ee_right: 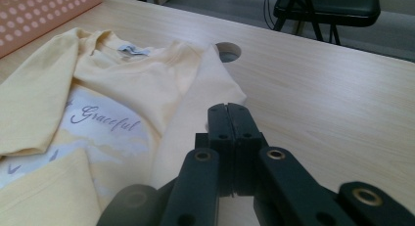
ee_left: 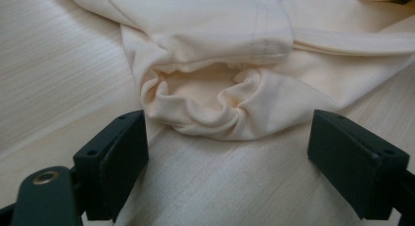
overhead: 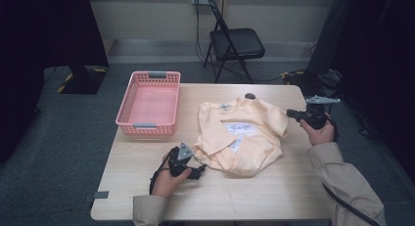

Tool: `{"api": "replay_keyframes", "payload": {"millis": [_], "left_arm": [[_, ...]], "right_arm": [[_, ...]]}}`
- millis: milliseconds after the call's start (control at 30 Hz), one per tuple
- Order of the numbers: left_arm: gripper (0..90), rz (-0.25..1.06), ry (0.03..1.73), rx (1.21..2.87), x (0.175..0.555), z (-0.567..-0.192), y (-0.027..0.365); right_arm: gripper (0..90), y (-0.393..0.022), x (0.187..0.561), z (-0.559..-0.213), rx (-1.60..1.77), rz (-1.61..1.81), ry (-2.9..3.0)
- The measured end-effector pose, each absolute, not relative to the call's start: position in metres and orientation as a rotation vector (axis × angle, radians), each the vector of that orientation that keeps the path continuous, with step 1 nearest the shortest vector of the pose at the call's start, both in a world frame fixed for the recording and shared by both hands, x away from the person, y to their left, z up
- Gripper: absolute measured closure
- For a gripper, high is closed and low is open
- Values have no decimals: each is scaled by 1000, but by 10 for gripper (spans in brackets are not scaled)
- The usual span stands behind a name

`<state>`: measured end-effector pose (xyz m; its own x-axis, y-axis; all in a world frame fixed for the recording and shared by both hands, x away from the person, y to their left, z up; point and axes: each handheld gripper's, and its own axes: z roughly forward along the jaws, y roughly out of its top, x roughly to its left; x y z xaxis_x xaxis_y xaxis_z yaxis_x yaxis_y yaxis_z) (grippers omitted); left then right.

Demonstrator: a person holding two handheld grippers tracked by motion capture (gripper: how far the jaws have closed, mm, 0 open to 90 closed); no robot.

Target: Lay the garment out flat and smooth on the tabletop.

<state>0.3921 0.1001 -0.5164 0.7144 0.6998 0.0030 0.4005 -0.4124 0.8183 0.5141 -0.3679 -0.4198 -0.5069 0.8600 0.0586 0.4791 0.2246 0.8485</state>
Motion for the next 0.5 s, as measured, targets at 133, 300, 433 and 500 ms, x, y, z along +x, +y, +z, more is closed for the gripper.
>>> {"api": "replay_keyframes", "payload": {"millis": [133,300,433,500], "left_arm": [[146,440,836,2055,392,-516,100],[146,440,836,2055,392,-516,100],[146,440,836,2054,392,-516,100],[146,440,837,2054,392,-516,100]], "right_arm": [[896,-380,518,-422,1262,1184,2050],[892,-395,519,-427,1302,1158,2011],[708,-399,515,-429,1286,1192,1982],[579,-397,513,-430,1283,1205,1983]]}}
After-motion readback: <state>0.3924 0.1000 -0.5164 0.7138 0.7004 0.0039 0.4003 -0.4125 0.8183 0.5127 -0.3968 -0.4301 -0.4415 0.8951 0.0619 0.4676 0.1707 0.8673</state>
